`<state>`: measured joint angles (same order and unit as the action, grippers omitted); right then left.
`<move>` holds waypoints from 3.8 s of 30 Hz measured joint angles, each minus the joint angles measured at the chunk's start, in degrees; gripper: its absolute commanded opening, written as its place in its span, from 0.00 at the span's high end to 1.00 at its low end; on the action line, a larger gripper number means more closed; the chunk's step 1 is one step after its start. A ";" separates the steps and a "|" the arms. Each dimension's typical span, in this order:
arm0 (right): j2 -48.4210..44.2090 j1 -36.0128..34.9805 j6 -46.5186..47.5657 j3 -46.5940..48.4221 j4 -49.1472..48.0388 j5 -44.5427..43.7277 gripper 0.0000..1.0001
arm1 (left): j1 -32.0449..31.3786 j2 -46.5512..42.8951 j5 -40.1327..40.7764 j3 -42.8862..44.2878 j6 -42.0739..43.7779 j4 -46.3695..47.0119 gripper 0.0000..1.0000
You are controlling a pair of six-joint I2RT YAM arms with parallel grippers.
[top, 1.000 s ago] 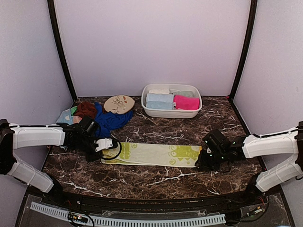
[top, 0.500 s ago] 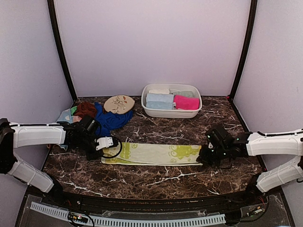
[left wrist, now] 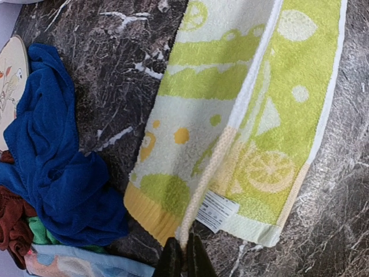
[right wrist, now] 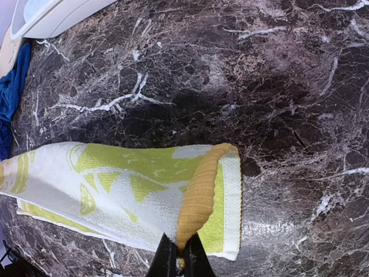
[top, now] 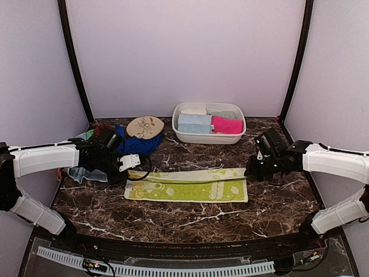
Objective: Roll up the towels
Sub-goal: Fold the towel at the center of the board, then smooth out the towel at the center of the board, then pick up the towel from the center of the board.
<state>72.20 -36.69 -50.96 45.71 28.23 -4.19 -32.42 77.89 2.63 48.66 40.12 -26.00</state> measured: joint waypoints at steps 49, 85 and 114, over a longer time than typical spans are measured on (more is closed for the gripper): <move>-3.15 0.33 4.70 -3.41 4.90 3.93 0.65 | -2.71 -4.15 -1.11 -10.16 -1.53 -4.76 0.55; 15.43 7.10 8.98 -1.73 -17.84 15.39 0.33 | -1.49 5.27 7.13 -6.32 -4.52 13.68 0.38; 12.61 2.93 8.26 -9.31 -19.80 14.80 0.80 | -1.49 -0.87 -0.90 -14.88 1.20 10.08 0.53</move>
<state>84.82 -33.76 -42.70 36.40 8.43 10.61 -33.91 77.01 1.74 33.78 41.32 -15.92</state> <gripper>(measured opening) 0.392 0.469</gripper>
